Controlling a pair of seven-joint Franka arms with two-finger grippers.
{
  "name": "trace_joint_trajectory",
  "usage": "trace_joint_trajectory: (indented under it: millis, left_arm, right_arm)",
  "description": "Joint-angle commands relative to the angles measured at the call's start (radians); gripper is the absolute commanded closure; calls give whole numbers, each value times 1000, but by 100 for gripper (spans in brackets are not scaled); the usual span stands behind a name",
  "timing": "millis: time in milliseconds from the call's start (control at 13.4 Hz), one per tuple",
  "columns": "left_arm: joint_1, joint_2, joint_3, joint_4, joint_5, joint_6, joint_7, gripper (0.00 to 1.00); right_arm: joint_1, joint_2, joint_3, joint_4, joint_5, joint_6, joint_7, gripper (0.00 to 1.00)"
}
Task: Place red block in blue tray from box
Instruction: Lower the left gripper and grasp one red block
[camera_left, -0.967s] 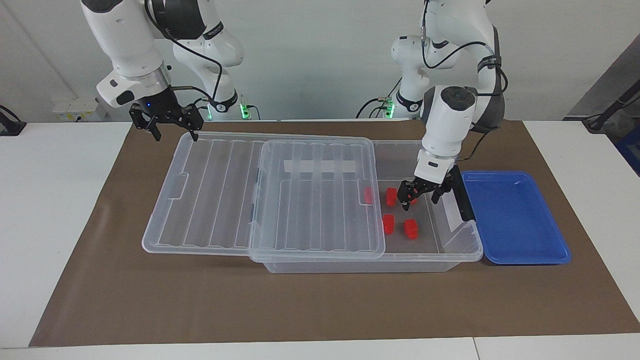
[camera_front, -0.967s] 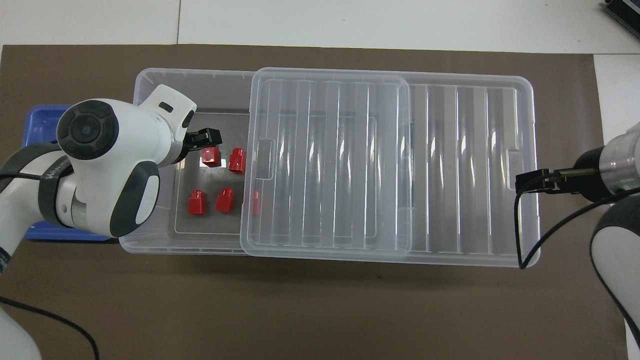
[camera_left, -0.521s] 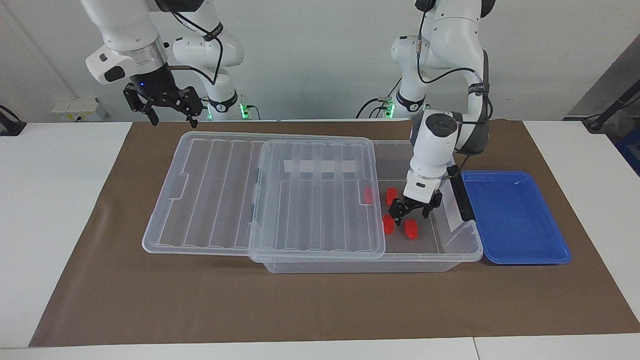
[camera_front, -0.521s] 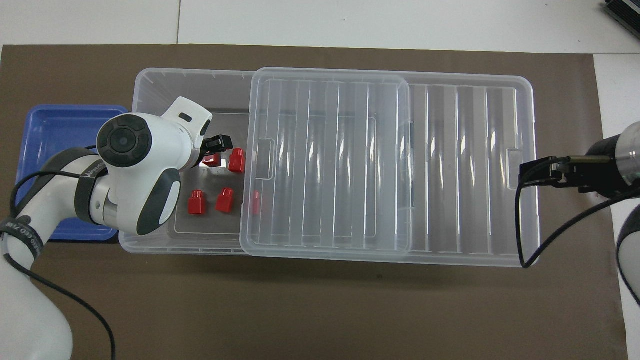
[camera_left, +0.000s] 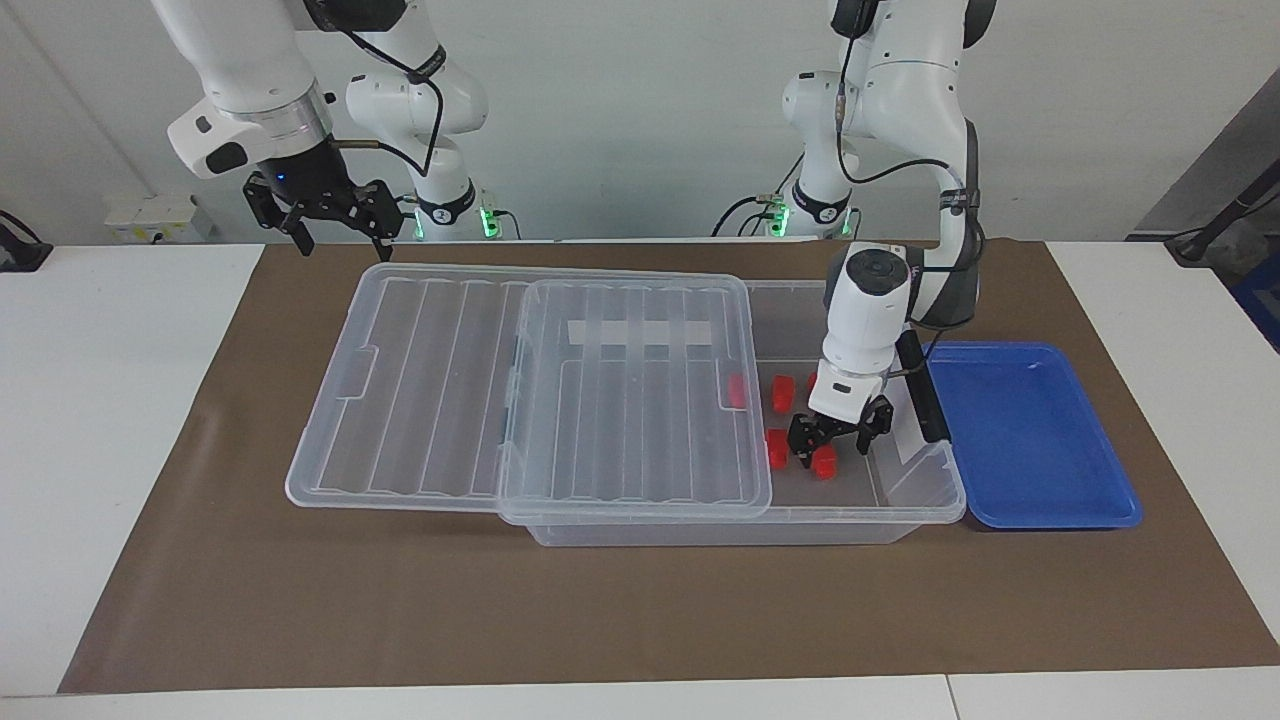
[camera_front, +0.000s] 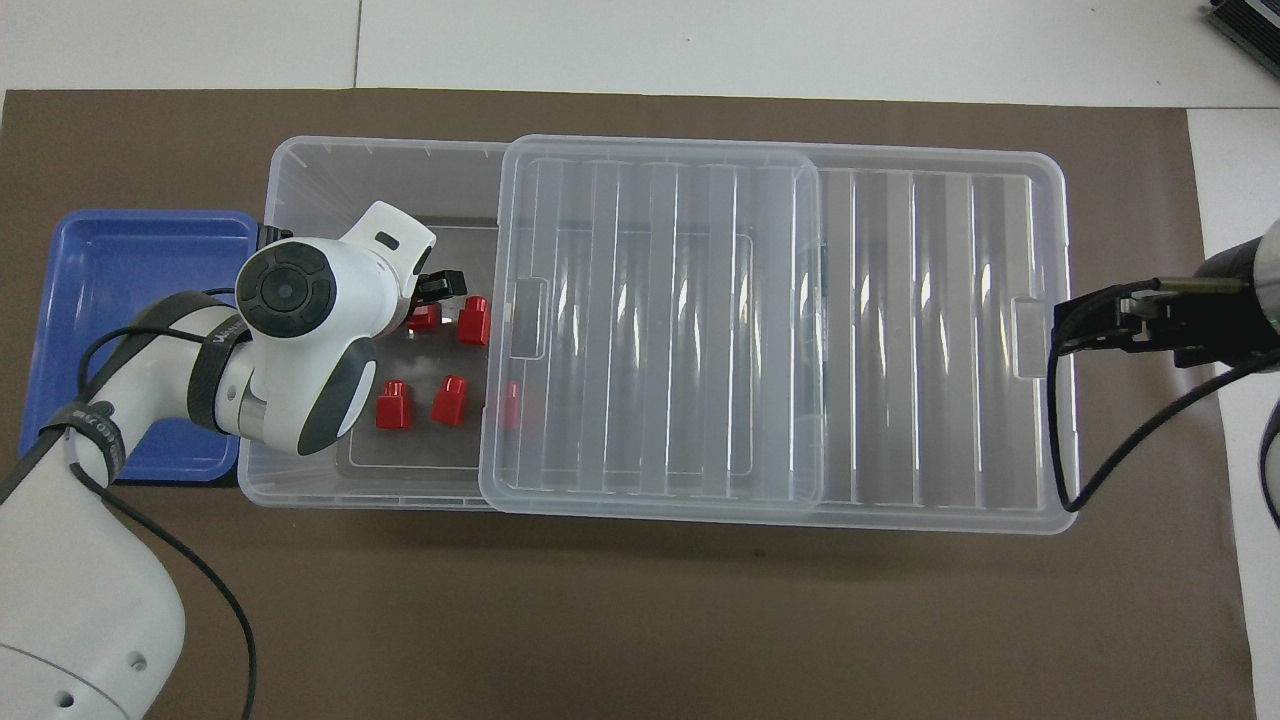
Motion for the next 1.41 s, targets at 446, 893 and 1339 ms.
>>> trace_joint_trajectory:
  millis: [446,893,1339]
  left_arm:
    - [4,33,0,-10,27,57,-13,0]
    - [4,36,0,-10,27,57,-15,56]
    - [-1,31,-3,46,25,-73,-9,100]
  right_arm:
    - [-7,1,4,3,0,-9,5,0]
    - [-5,5,6,9,-3,-3,5,0]
    - [33,-5,-8,9,-12,-6,4,0]
